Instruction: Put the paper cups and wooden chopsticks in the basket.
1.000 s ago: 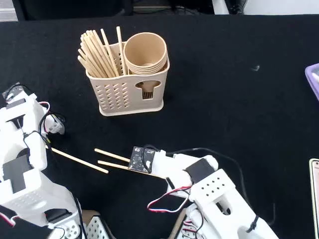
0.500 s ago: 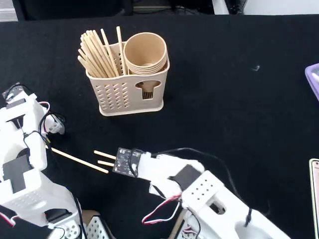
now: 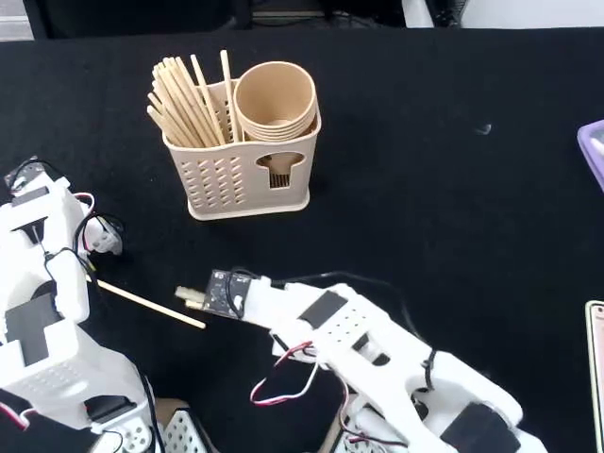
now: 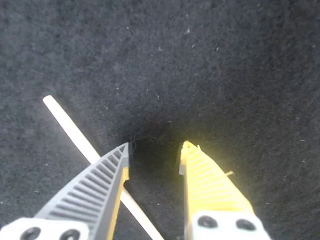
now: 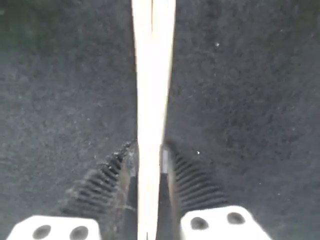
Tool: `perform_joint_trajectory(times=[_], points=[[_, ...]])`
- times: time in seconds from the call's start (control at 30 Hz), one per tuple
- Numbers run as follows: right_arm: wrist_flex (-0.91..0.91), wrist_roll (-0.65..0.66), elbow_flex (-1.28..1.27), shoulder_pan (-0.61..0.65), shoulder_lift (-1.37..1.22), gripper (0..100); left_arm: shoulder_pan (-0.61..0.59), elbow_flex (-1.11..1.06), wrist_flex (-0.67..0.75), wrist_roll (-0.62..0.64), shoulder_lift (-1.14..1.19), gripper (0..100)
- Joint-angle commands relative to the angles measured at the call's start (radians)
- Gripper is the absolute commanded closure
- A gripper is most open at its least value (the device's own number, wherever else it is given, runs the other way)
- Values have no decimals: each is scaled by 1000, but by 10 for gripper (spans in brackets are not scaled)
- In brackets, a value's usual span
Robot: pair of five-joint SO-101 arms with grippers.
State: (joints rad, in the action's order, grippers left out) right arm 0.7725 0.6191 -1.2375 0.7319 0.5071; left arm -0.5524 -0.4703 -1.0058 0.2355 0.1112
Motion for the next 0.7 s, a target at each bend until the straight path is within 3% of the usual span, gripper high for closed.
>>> perform_joint_trajectory(times=[0.0, 0.23, 0.43, 0.6, 0.67], points=[[32, -26, 48, -12, 68, 989, -42, 24, 0, 12, 0, 841], [285, -25, 196, -104, 420, 988, -44, 24, 0, 12, 0, 841], [325, -138, 236, -103, 665, 988, -44, 24, 0, 12, 0, 841], [304, -164, 151, -35, 627, 972, -44, 24, 0, 12, 0, 841], [235, -166, 107, -29, 549, 903, -44, 24, 0, 12, 0, 841]])
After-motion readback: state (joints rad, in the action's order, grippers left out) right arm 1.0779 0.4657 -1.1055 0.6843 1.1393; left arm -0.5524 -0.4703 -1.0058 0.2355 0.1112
